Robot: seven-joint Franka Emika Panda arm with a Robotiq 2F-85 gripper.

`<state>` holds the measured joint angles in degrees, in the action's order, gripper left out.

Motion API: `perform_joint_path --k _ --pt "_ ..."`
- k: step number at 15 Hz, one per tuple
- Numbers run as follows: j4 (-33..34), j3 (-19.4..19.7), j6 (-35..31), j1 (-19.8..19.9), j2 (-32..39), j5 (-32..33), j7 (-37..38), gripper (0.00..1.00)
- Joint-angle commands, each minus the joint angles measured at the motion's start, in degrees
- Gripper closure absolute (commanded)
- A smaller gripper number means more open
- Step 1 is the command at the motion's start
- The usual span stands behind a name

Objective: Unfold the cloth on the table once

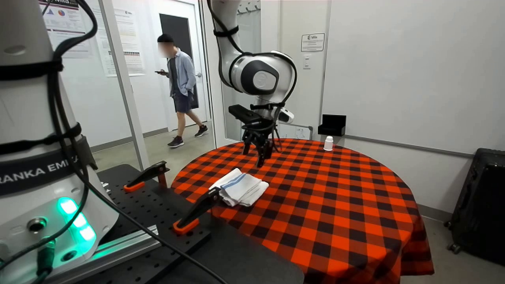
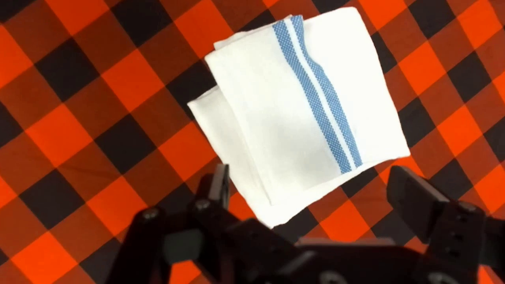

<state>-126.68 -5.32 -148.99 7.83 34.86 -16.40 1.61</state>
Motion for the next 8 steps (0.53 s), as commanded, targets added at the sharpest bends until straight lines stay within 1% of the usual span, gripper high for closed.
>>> perform_joint_path --k 1,8 --pt "4.0 0.1 1.8 0.5 3.9 1.0 -4.4 0.00" --pt "10.7 -0.5 5.0 1.0 9.6 2.5 -9.7 0.00"
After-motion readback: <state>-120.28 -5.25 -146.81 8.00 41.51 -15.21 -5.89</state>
